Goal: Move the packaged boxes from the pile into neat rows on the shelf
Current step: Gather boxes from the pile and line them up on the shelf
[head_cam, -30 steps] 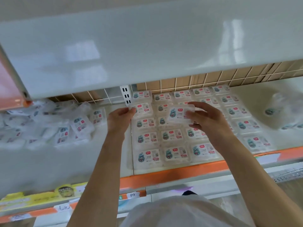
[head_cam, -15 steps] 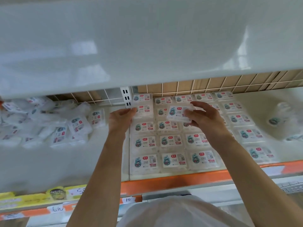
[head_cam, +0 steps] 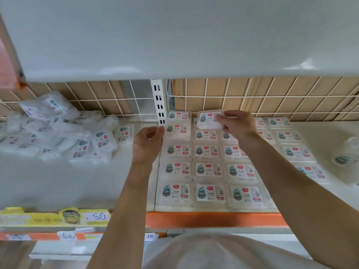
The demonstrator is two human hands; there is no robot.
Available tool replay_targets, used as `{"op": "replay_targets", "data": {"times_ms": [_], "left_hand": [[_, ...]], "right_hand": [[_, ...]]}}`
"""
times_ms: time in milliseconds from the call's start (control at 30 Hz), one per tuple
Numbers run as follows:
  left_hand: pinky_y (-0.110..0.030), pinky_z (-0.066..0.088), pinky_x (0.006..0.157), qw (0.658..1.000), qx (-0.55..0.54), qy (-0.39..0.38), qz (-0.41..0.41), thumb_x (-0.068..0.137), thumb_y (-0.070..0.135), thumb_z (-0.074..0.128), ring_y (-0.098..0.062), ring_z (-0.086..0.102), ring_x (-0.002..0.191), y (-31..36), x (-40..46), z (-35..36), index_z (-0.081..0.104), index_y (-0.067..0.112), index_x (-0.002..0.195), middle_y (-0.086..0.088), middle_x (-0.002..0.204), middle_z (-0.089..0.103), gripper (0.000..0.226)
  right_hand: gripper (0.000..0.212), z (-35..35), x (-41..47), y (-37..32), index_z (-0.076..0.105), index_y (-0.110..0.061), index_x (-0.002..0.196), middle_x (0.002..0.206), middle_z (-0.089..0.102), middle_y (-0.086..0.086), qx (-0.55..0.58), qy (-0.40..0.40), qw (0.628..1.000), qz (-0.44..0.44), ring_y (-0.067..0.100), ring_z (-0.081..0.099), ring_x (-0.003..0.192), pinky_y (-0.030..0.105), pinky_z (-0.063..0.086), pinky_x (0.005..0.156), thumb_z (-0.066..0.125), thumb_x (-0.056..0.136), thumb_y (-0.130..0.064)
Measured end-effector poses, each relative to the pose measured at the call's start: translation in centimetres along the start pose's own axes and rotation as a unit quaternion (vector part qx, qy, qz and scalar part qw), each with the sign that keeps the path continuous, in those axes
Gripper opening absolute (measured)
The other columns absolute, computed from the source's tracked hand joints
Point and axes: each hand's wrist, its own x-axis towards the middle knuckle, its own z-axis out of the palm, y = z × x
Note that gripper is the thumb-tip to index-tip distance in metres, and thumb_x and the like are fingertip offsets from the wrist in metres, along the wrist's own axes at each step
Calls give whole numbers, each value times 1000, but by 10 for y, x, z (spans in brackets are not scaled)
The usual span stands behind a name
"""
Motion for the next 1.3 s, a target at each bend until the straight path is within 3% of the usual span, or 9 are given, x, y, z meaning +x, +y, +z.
{"op": "replay_targets", "data": {"times_ms": [100, 200, 367, 533, 667, 767, 933, 1067, 1300], "left_hand": [[-9, 40, 67, 999, 21, 25, 12, 95, 34, 64, 6, 56, 81, -2, -4, -8, 68, 18, 116, 16, 93, 63, 27], [-13, 41, 77, 999, 38, 34, 13, 95, 33, 63, -3, 57, 92, -1, -8, -13, 66, 18, 124, 14, 102, 62, 32], [-5, 38, 66, 999, 48, 7, 0, 95, 30, 63, -4, 58, 95, -2, -15, -8, 62, 19, 130, 11, 111, 63, 37], [-27, 56, 87, 999, 38, -26, -8, 94, 25, 62, -10, 67, 99, -2, -20, 3, 62, 21, 130, 7, 118, 68, 36], [-18, 55, 72, 999, 28, -34, 2, 94, 20, 61, 0, 68, 88, -1, -22, 6, 67, 26, 119, 14, 105, 70, 26], [-19, 55, 71, 999, 25, -31, -4, 94, 20, 61, -1, 68, 88, 0, -23, 7, 67, 25, 119, 14, 104, 70, 26], [-21, 54, 75, 999, 32, -18, -17, 94, 26, 61, 0, 64, 89, 1, -27, 6, 59, 24, 128, 14, 110, 64, 34], [-34, 55, 95, 997, 66, -4, -26, 93, 32, 62, -14, 64, 107, -5, -37, -1, 55, 20, 137, 5, 125, 63, 46], [-28, 51, 96, 994, 103, 36, -8, 93, 32, 64, -7, 64, 108, -10, -69, -36, 66, 22, 124, 9, 117, 68, 32]], "right_hand": [[36, 5, 9, 2, 75, -21, 102, 88, 75, 1, -37, 6, 999, -6, 13, 66, 74, 24, 53, 59, 85, 74, -41], [31, 10, 12, 1, 75, -24, 98, 93, 75, 0, -51, 10, 999, 1, 13, 67, 79, 22, 50, 59, 83, 75, -44], [33, 17, 16, 0, 74, -23, 97, 89, 75, 1, -68, 23, 997, -3, 17, 72, 86, 24, 55, 61, 83, 75, -45], [25, 18, 14, 2, 71, -27, 95, 90, 73, -1, -104, 6, 994, -33, 17, 71, 81, 30, 59, 60, 83, 74, -37], [21, 17, 12, 3, 69, -29, 92, 84, 67, -9, -131, -3, 989, -66, 21, 68, 87, 47, 61, 75, 81, 76, -35], [19, 16, 8, 2, 67, -27, 91, 82, 65, -11, -136, -7, 987, -86, 23, 68, 88, 49, 60, 79, 77, 79, -37], [37, 11, -11, -1, 66, -20, 120, 108, 66, -4, -128, -12, 984, -126, 15, 62, 99, 22, 47, 76, 69, 88, -37], [29, 12, -42, 0, 68, -22, 118, 110, 68, -8, -108, -36, 981, -155, 6, 65, 92, 20, 53, 76, 67, 90, -31], [24, 14, -93, 1, 68, -27, 113, 108, 66, -15, -120, -148, 964, -183, 1, 63, 96, 12, 46, 74, 68, 91, -35]]}}
